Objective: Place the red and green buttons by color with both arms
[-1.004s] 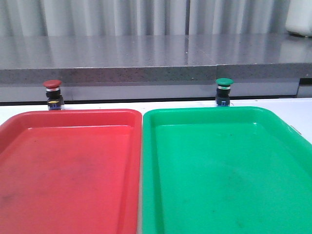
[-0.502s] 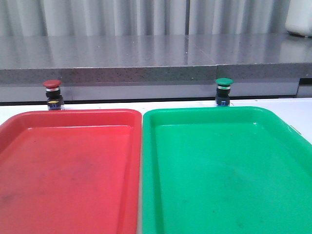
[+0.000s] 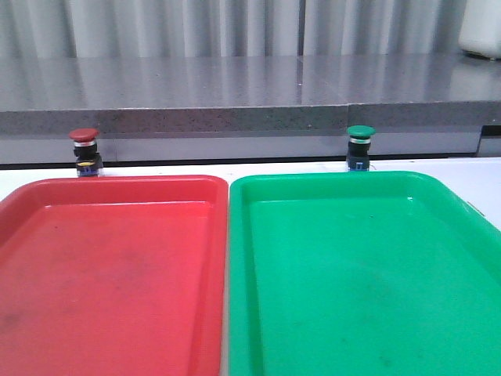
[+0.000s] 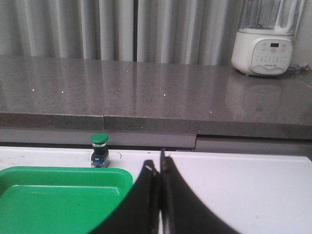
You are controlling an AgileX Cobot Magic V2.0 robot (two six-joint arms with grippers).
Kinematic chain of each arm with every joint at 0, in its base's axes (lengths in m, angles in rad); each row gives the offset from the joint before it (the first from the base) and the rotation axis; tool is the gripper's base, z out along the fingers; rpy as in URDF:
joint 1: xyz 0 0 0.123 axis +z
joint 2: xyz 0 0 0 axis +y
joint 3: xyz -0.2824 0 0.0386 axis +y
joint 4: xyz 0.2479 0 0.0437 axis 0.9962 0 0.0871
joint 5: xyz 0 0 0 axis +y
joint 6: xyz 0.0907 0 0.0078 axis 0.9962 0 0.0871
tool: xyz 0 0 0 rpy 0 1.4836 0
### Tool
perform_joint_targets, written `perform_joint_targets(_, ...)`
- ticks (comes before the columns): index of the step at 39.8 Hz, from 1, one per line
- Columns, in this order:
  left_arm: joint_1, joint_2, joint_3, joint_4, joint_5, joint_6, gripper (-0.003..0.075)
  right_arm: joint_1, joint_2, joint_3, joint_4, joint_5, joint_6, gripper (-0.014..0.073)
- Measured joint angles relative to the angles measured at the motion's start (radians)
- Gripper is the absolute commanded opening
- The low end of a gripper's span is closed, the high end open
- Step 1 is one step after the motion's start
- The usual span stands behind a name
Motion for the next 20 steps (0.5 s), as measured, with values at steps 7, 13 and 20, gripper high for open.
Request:
perform_joint_targets(7,0.000,0.208,-0.128,0.000,0.112,0.002,-0.0020,0.000,0.231,-0.153,0.006,0.096,0.001,-0.0122)
perform_joint_targets(13,0.000,0.308,-0.161,0.000,0.141,0.004,-0.0019,0.000,0.355,-0.198,0.020,0.111,0.001,-0.0122)
perform_joint_targets(20,0.000,0.324,-0.162,0.000,0.145,0.005,0.0166,0.000,0.385,-0.202,0.022,0.111,0.001,-0.0044)
